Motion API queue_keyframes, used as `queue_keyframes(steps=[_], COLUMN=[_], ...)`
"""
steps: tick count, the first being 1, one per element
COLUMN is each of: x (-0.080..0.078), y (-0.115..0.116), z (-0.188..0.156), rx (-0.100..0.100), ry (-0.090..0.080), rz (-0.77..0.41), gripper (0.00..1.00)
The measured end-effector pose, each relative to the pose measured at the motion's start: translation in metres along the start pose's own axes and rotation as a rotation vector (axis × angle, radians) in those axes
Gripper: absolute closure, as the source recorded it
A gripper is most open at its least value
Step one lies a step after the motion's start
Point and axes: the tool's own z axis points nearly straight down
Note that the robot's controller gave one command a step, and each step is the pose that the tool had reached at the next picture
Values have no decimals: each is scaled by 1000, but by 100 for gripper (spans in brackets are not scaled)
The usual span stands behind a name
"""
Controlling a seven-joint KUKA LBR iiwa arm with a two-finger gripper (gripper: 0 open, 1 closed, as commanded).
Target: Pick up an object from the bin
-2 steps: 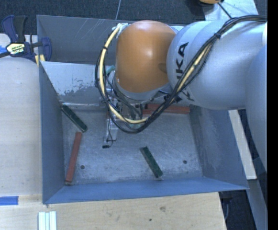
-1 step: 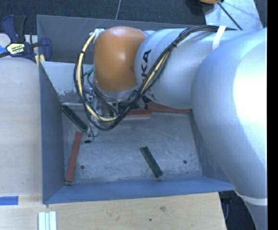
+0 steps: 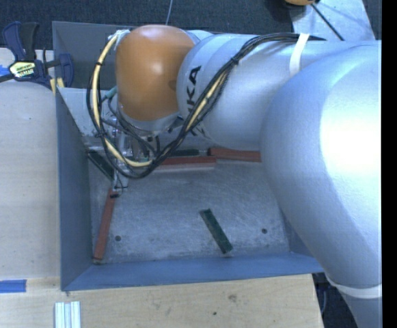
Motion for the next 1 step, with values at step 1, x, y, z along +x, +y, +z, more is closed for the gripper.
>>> queue_keyframes(steps=[1], x=[-8], y=[6], z=[13], rx=[-1], ry=[-2], rz=[-9], gripper=[0])
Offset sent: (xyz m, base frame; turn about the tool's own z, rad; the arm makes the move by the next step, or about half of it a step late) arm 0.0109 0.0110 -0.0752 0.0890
